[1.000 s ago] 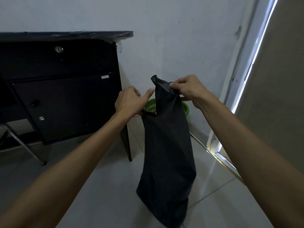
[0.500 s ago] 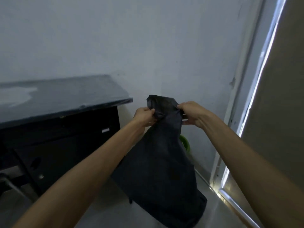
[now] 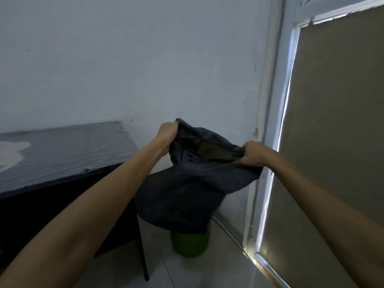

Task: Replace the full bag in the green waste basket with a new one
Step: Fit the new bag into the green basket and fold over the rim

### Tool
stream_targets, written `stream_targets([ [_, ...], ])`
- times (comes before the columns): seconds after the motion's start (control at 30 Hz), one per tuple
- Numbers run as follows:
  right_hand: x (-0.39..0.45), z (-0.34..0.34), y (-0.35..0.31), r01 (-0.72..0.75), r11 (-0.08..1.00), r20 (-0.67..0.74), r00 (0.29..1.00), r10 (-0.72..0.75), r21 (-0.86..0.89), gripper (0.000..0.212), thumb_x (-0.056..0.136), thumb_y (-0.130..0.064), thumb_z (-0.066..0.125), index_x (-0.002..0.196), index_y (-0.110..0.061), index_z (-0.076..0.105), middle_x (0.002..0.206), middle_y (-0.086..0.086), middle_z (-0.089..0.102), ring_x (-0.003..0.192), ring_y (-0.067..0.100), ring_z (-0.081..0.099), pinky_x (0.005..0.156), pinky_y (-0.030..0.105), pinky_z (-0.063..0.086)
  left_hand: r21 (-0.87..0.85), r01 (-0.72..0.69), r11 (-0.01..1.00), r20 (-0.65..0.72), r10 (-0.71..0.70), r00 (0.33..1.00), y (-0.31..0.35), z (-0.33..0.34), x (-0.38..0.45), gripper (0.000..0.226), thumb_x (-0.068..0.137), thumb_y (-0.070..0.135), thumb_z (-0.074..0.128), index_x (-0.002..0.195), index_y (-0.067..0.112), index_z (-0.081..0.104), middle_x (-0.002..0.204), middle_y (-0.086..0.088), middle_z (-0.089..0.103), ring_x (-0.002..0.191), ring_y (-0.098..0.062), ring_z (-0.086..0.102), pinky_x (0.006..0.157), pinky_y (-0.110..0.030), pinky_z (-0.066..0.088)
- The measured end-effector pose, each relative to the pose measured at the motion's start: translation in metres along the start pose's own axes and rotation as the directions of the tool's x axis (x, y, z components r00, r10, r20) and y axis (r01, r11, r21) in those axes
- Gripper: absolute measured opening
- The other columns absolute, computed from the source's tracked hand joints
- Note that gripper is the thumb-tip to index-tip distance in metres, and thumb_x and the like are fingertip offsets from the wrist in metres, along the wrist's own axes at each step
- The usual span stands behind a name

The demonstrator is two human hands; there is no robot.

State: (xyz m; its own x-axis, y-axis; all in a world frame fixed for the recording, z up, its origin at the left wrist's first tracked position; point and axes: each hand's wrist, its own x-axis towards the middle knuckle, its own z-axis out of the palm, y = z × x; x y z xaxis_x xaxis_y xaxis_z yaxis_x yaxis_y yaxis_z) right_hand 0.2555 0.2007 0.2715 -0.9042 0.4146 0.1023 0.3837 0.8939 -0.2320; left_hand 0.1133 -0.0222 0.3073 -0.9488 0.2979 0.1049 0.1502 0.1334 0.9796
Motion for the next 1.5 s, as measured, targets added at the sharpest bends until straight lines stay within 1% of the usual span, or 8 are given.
stream_targets([
  [0.1, 0.006, -0.005, 0.023, -0.063, 0.979, 0.018, 0.998, 0.068, -0.196, 0.035, 0.070, -0.044, 0.070, 0.079, -0.015, 0.054, 0.086, 0.008, 0.062, 0.075, 0.026, 0.060, 0.068, 0.032, 0.052, 0.377, -0.288, 0.880, 0.184, 0.233, 0.955, 0.004, -0.011, 0.006, 0.049, 0.080, 0.053, 0.065, 0.106, 0.013, 0.057, 0.104, -0.004, 0.063, 0.086, -0.018, 0.059, 0.072, -0.033, 0.049],
  [0.2, 0.026, -0.009, 0.037, -0.105, 0.969, -0.057, 0.994, 0.094, -0.225, 0.024, 0.080, -0.031, 0.065, 0.074, -0.012, 0.052, 0.088, 0.010, 0.064, 0.067, 0.023, 0.055, 0.061, 0.029, 0.045, 0.781, -0.523, 0.341, 0.479, 0.211, 0.852, 0.007, -0.012, 0.023, 0.071, 0.067, 0.057, 0.079, 0.117, 0.016, 0.052, 0.110, 0.000, 0.059, 0.096, -0.021, 0.056, 0.083, -0.035, 0.049],
  [0.43, 0.111, 0.010, 0.046, -0.207, 0.978, -0.153, 0.968, 0.201, -0.018, 0.011, 0.088, -0.014, 0.056, 0.083, -0.006, 0.050, 0.094, 0.013, 0.056, 0.078, 0.028, 0.054, 0.068, 0.033, 0.045, 0.902, -0.370, -0.223, 0.427, 0.322, 0.845, -0.006, -0.003, 0.086, 0.019, 0.091, 0.009, 0.052, 0.107, 0.008, 0.062, 0.107, -0.016, 0.063, 0.095, -0.035, 0.062, 0.078, -0.040, 0.047],
  [0.73, 0.162, 0.033, 0.032, -0.019, 0.828, -0.221, 0.960, 0.172, 0.561, 0.025, 0.085, 0.002, 0.040, 0.098, 0.008, 0.060, 0.091, 0.021, 0.059, 0.084, 0.034, 0.060, 0.076, 0.044, 0.052, 0.981, -0.190, 0.035, 0.148, 0.498, 0.854, -0.029, -0.013, 0.138, 0.024, 0.093, 0.013, 0.049, 0.115, 0.007, 0.058, 0.114, -0.020, 0.059, 0.106, -0.041, 0.055, 0.077, -0.045, 0.045],
  [0.93, 0.141, 0.085, 0.035, -0.022, 0.907, -0.051, 0.998, 0.048, 0.420, 0.060, 0.070, -0.064, 0.074, 0.099, -0.014, 0.057, 0.087, 0.002, 0.058, 0.081, 0.024, 0.060, 0.070, 0.031, 0.048, 0.842, -0.240, 0.483, 0.101, 0.297, 0.950, -0.060, -0.020, 0.137, 0.014, 0.088, 0.006, 0.044, 0.096, 0.000, 0.054, 0.105, -0.027, 0.061, 0.096, -0.040, 0.059, 0.070, -0.034, 0.040],
  [1.07, 0.146, 0.114, 0.056, -0.023, 0.993, -0.032, 0.999, 0.027, 0.113, 0.067, 0.075, -0.039, 0.080, 0.117, -0.003, 0.043, 0.107, 0.016, 0.059, 0.083, 0.028, 0.054, 0.068, 0.034, 0.046, 0.980, -0.165, 0.113, 0.140, 0.199, 0.970, -0.078, -0.019, 0.124, 0.070, 0.079, 0.059, 0.064, 0.122, 0.007, 0.044, 0.117, -0.016, 0.052, 0.105, -0.037, 0.057, 0.082, -0.040, 0.045],
  [1.17, 0.151, 0.133, 0.059, -0.045, 0.995, -0.008, 0.999, 0.046, 0.084, 0.042, 0.086, -0.019, 0.066, 0.118, 0.000, 0.044, 0.109, 0.023, 0.059, 0.079, 0.028, 0.051, 0.065, 0.032, 0.041, 0.974, -0.198, -0.106, 0.213, 0.160, 0.964, -0.098, -0.011, 0.128, 0.066, 0.081, 0.037, 0.071, 0.128, 0.008, 0.036, 0.125, -0.016, 0.042, 0.111, -0.035, 0.052, 0.087, -0.041, 0.046],
  [1.5, 0.182, 0.203, 0.056, 0.031, 0.962, 0.091, 0.994, -0.057, 0.272, 0.025, 0.090, -0.001, 0.048, 0.115, 0.002, 0.052, 0.118, 0.023, 0.059, 0.103, 0.034, 0.058, 0.073, 0.031, 0.043, 0.958, -0.126, -0.258, 0.198, 0.276, 0.941, -0.159, 0.026, 0.154, 0.075, 0.082, 0.026, 0.066, 0.142, 0.016, 0.023, 0.145, -0.015, 0.028, 0.124, -0.030, 0.037, 0.099, -0.035, 0.033],
])
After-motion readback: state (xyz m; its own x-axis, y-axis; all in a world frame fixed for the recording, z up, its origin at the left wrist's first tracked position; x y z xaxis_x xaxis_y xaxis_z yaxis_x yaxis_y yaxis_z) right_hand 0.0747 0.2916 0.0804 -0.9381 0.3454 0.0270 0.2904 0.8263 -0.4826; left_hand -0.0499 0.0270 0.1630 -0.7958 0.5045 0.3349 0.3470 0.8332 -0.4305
